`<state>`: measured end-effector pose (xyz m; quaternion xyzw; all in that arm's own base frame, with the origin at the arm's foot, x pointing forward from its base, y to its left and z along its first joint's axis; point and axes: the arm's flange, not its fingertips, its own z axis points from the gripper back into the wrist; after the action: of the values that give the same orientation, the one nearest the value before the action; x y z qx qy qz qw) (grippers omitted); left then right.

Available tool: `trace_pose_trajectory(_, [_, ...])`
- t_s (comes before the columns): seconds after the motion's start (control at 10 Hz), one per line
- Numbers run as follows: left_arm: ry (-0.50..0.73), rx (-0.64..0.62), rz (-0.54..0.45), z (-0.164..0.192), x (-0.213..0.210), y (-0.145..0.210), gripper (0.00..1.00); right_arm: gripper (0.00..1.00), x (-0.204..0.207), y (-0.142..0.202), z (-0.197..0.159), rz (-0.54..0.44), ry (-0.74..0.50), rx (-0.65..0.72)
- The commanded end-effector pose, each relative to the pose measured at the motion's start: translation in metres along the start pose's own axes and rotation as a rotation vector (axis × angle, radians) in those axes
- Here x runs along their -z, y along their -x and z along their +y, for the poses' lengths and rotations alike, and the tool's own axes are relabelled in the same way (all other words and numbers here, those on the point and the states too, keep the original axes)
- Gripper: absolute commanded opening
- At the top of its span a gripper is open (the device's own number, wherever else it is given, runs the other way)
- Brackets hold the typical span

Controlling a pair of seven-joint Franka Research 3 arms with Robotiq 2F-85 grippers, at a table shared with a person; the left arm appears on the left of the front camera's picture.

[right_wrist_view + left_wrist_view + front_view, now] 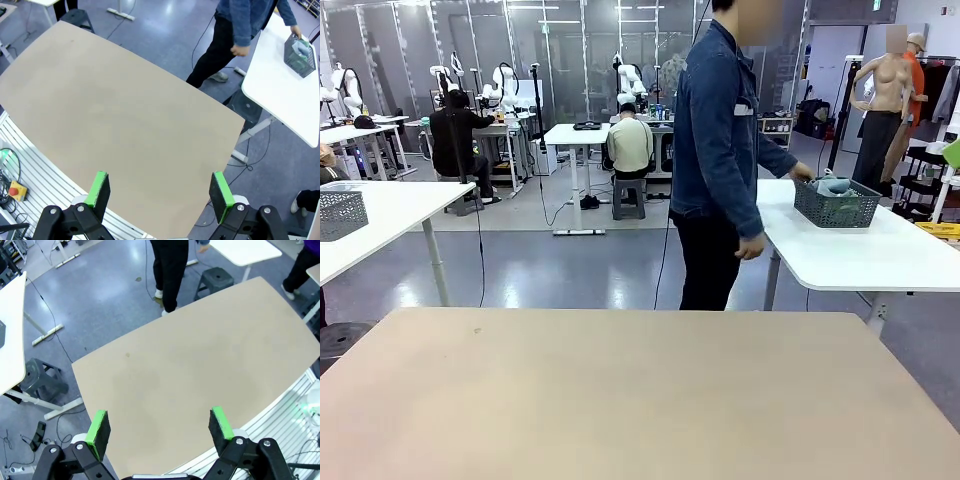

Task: Fold the towels and place them in the basket.
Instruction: When a person lays out a Towel with hook on the table, fold it in half twice.

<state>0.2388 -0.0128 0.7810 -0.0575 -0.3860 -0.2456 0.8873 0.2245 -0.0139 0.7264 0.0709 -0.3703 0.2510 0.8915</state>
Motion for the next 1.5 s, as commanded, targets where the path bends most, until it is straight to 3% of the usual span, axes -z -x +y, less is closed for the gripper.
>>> trace_pose_trajectory(0.0, [0.006, 0.008, -0.001, 0.0, -0.0002, -0.0012, 1.0, 1.0, 0.0007, -0.0009, 0.0001, 0.002, -0.001, -0.001])
trace_pose_trajectory(1.4, [0.006, 0.008, -0.001, 0.0, -0.0002, -0.0012, 1.0, 1.0, 0.0007, -0.0009, 0.0001, 0.002, -0.001, -0.001])
